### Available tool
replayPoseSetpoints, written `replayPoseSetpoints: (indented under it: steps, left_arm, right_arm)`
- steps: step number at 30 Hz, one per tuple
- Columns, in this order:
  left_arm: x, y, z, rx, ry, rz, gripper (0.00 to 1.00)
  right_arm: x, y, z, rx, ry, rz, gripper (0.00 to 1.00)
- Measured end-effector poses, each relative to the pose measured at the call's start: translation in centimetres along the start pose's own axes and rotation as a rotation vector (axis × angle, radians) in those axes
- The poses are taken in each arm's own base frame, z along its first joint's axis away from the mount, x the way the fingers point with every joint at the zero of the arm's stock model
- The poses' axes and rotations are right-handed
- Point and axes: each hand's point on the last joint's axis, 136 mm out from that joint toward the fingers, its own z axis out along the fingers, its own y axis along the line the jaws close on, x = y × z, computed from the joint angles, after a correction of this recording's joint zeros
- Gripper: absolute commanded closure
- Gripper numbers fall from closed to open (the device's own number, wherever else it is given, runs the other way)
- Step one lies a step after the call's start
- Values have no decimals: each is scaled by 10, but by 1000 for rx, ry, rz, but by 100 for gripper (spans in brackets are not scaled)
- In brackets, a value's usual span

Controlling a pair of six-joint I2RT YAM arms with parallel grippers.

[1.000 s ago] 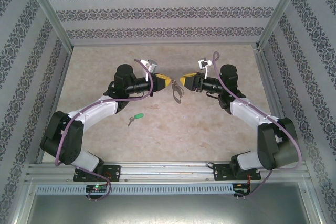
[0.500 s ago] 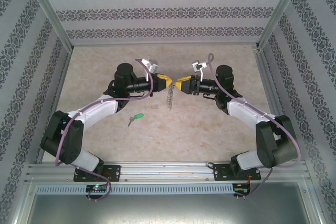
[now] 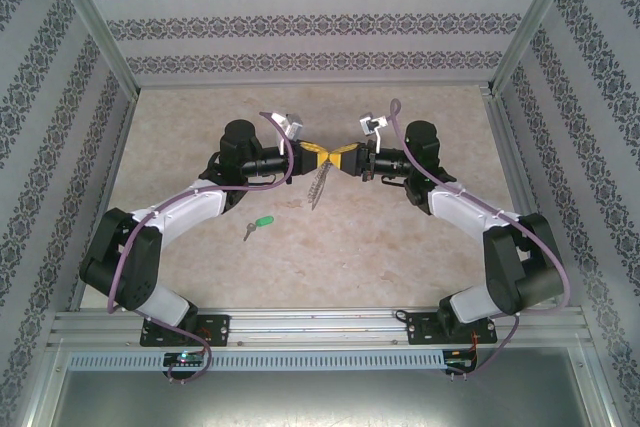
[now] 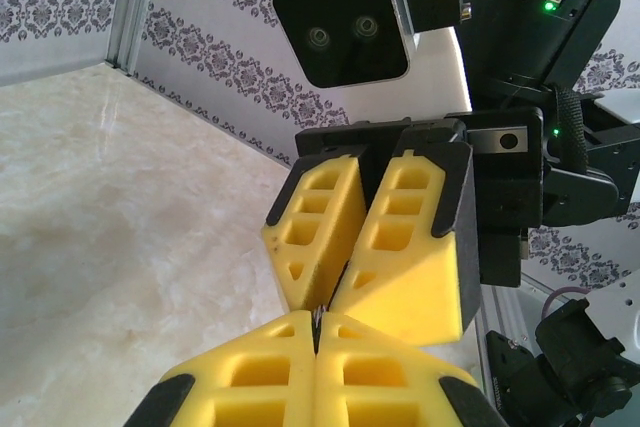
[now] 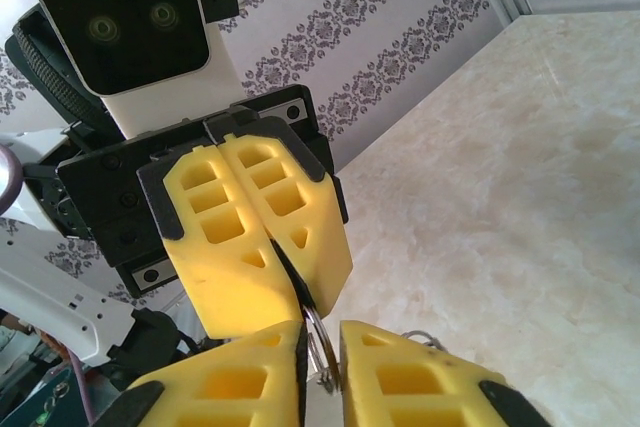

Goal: Put the keys on the keyring

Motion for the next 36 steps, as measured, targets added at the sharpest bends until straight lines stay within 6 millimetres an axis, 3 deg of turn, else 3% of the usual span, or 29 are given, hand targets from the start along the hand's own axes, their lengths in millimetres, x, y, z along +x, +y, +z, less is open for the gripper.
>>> replayPoseSetpoints:
  steps: [3,6,7,10,12,13,23,31,36]
  left_arm:
    - [-1,0,0,-1,-1,1,100]
    - [-2,0,0,-2,-4,3,100]
    - [-3,1,0,-4,-5,3,91]
    - [-4,3,0,-21,-11,5,36]
    - [-6,7,0,-46,-21,9,6]
    - [-6,9,0,-57,-24,11,0]
    - [-29,38,-9,-263,-108,110,0]
    - [-63,64,-38,-528,-293,271,0]
    - [-78,69,-50,-662,-376,359,0]
  right_arm:
    - [0,2,0,-11,5,-3,99]
    - [-1,3,0,-14,3,-12,100]
    - [-1,3,0,-13,2,-12,100]
    - [-1,2,0,-12,2,-11,100]
    - [-1,1,0,-6,-1,-10,100]
    - [-2,1,0,-2,-4,-11,100]
    - [-9,-9,-7,34,-30,-9,100]
    - [-17,-18,-14,73,-58,-9,100]
    - [-27,-16,-15,74,-71,-28,100]
